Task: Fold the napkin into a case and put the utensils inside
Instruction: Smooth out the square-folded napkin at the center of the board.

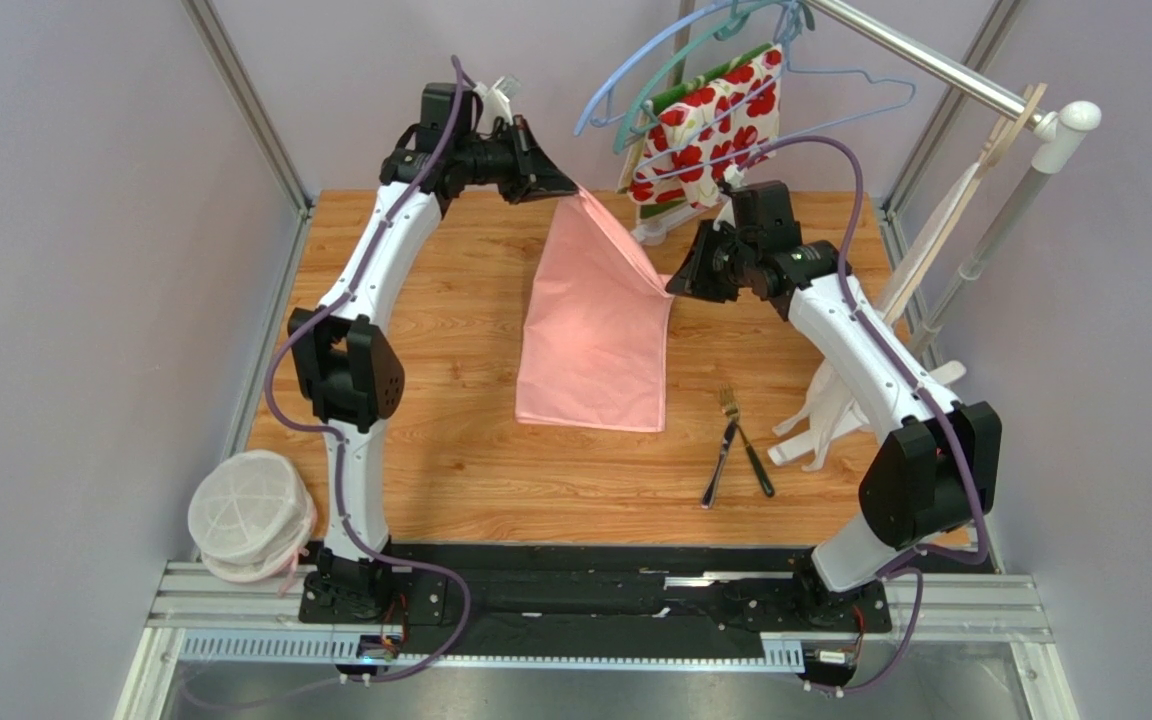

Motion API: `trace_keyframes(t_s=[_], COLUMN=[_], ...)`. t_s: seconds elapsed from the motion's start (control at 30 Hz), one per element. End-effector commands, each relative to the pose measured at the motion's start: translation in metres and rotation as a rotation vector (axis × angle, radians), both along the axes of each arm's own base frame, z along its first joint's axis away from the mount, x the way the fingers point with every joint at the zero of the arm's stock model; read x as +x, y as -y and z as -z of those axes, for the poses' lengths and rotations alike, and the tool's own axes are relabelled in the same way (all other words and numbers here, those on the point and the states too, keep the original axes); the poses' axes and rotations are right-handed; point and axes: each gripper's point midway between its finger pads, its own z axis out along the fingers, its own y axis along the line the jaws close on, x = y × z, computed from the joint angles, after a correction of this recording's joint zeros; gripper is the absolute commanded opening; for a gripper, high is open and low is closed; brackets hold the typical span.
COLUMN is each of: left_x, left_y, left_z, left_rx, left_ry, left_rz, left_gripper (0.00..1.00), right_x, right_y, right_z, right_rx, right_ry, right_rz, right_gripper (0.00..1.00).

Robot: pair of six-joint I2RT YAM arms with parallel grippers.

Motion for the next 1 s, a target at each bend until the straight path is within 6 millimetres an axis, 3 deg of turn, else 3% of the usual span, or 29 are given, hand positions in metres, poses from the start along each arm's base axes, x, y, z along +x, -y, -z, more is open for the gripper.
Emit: trace_keyframes(t_s=[0.0,0.03,0.07,0.1,0.13,0.17,0.2,0.23,0.27,0.3,0.33,0.4,0.6,0.9,0.97], left_x=[-0.026,-0.039,-0.045,-0.056,-0.069,-0.076,-0.09,-0.102,-0.107,-0.119,-0.126,-0.137,-0.153,-0.177,-0.179], left_y=[-0.011,-0.016,-0.019,-0.025,-0.03,-0.033,-0.038,-0.042,-0.045,-0.05,-0.052,-0.06,-0.067,-0.075,-0.075], left_z=[0.007,-0.001,0.006,0.031,0.023,0.028,0.054,0.051,0.059,0.081,0.083,0.107,0.141,0.197,0.202], left_rx=[0.038,0.045,0.066,0.104,0.114,0.127,0.157,0.164,0.181,0.204,0.215,0.264,0.305,0.349,0.342], left_ry=[-0.017,0.0,-0.007,-0.05,-0.028,-0.028,-0.078,-0.063,-0.06,-0.106,-0.103,-0.139,-0.188,-0.316,-0.33], left_rz=[-0.001,0.0,-0.009,-0.005,-0.009,-0.012,-0.005,-0.007,-0.008,-0.001,0.002,0.005,0.023,0.024,0.011], left_gripper=[0.0,0.0,0.0,0.0,0.0,0.0,0.0,0.0,0.0,0.0,0.0,0.0,0.0,0.0,0.0], right_x=[-0.015,-0.02,-0.024,-0.028,-0.034,-0.038,-0.041,-0.045,-0.054,-0.059,-0.061,-0.071,-0.079,-0.087,-0.091], right_y=[0.004,0.005,0.004,0.003,0.004,0.003,0.002,0.002,-0.001,-0.003,-0.006,-0.011,-0.021,-0.018,-0.018], right_z=[0.003,0.008,0.009,0.011,0.016,0.019,0.022,0.025,0.033,0.037,0.04,0.055,0.09,0.118,0.124], right_rx=[-0.03,-0.031,-0.024,-0.022,-0.022,-0.021,-0.02,-0.02,-0.021,-0.016,-0.011,-0.005,-0.024,-0.048,-0.048], right_ry=[-0.027,-0.039,-0.046,-0.051,-0.058,-0.066,-0.072,-0.08,-0.099,-0.108,-0.105,-0.137,-0.195,-0.255,-0.266], right_rz=[-0.046,-0.05,-0.061,-0.068,-0.074,-0.078,-0.084,-0.088,-0.103,-0.105,-0.11,-0.117,-0.129,-0.128,-0.131], right_gripper=[0.0,0.0,0.0,0.0,0.0,0.0,0.0,0.0,0.0,0.0,0.0,0.0,0.0,0.0,0.0])
